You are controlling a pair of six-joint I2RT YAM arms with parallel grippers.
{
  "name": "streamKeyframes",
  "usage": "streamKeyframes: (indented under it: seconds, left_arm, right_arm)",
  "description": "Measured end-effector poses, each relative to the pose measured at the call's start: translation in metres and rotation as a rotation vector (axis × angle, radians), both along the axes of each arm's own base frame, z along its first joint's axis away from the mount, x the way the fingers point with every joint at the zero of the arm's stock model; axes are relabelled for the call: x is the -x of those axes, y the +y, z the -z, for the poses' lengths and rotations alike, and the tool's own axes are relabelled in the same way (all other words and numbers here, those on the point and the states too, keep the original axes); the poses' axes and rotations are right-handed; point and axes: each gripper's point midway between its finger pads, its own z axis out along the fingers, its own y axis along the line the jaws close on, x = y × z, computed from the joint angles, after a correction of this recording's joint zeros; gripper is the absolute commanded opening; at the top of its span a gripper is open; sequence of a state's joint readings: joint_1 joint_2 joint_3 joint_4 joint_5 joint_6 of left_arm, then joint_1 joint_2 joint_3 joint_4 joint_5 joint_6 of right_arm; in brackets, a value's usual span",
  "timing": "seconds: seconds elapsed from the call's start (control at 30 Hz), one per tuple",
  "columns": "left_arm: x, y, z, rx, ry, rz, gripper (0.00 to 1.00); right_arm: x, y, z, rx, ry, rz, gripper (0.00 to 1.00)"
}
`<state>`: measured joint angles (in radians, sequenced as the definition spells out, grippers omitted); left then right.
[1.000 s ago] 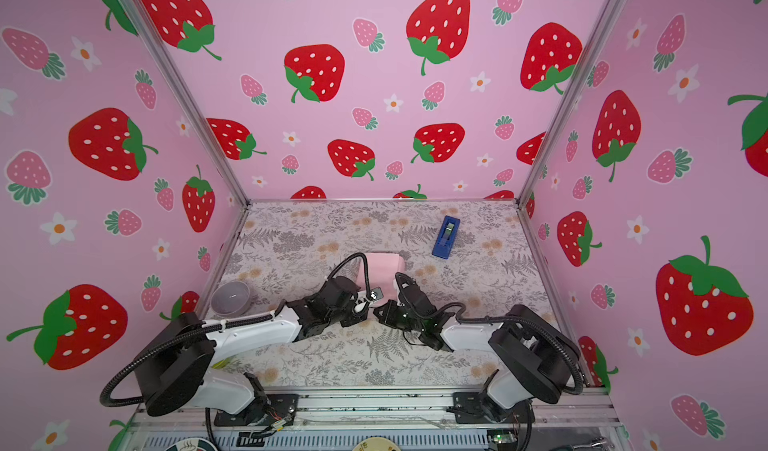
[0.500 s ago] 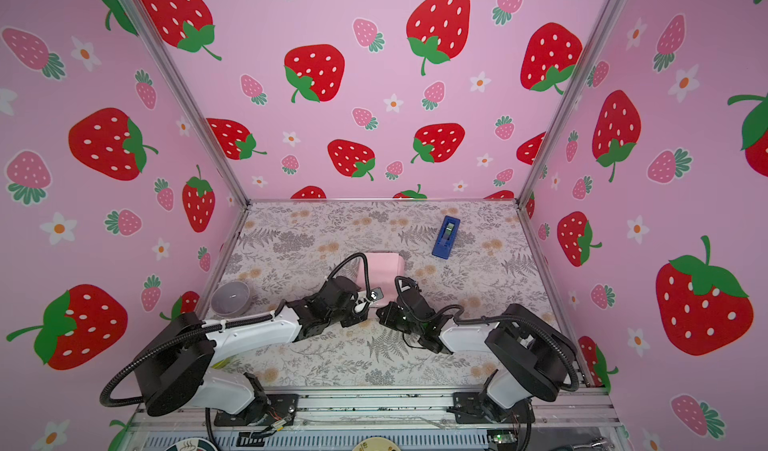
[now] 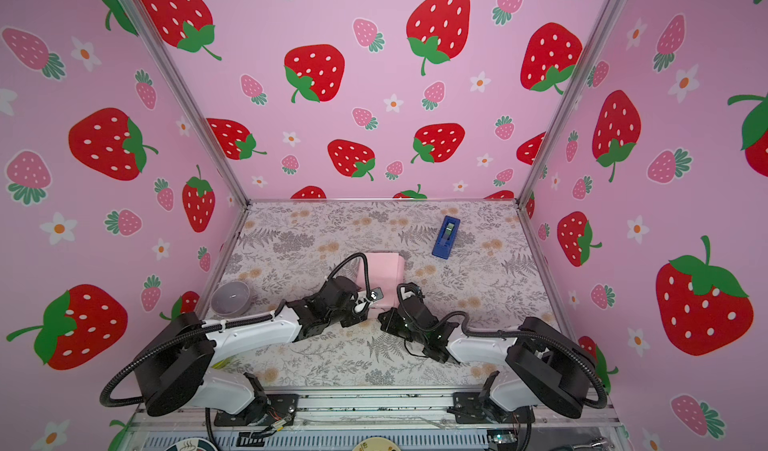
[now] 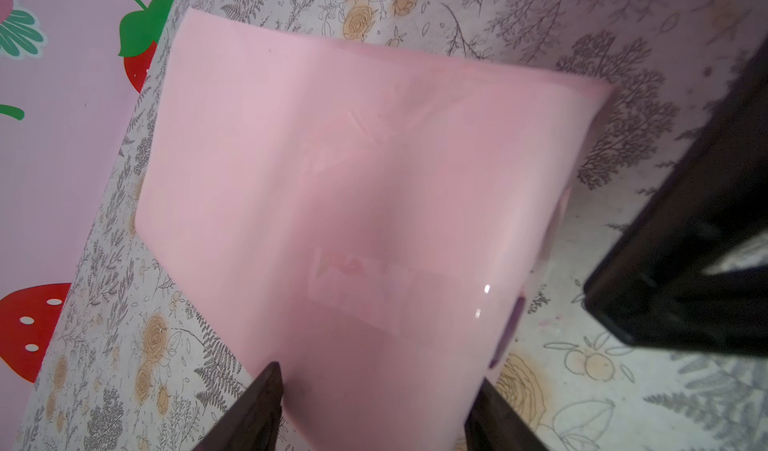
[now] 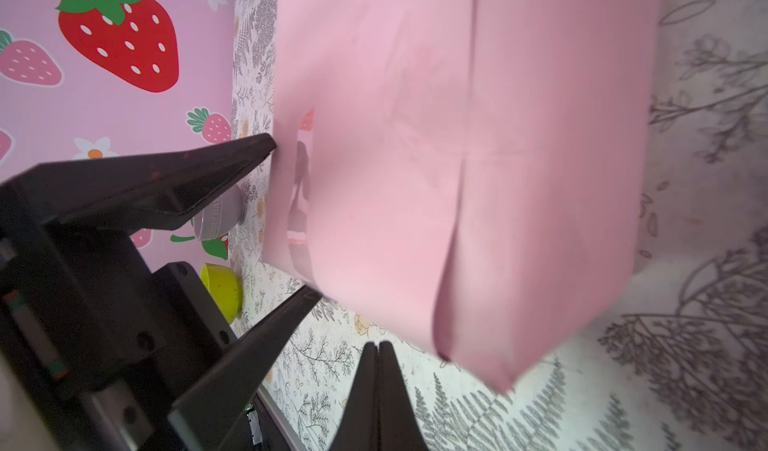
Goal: Wrap the gift box in paper
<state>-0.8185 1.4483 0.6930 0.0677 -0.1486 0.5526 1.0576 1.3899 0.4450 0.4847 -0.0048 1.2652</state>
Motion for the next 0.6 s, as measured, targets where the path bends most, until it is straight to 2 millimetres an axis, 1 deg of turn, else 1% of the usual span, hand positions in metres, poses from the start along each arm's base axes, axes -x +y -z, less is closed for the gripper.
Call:
streamKeyframes:
  seconds: [0.1, 0.2, 0.3, 0.4, 0.6]
  left_arm:
    - [0.000, 0.000, 0.000, 0.000, 0.000, 0.000, 0.68]
    - [0.000, 0.000, 0.000, 0.000, 0.000, 0.000, 0.68]
    - [0.000, 0.000, 0.000, 0.000, 0.000, 0.000, 0.68]
    - [0.000, 0.000, 0.000, 0.000, 0.000, 0.000, 0.68]
    - [0.000, 0.000, 0.000, 0.000, 0.000, -0.001, 0.68]
  right_arm:
    - [-0.001, 0.006, -0.005, -0.003, -0.021, 0.016, 0.00]
    - [-0.008, 0.012, -0.004, 0.008, -0.029, 0.046, 0.00]
    - [-0.016, 0.013, 0.004, 0.034, -0.033, 0.080, 0.00]
    - [-0.022, 0.010, 0.014, 0.067, -0.041, 0.115, 0.00]
    - [-0.029, 0.006, 0.024, 0.109, -0.058, 0.158, 0.00]
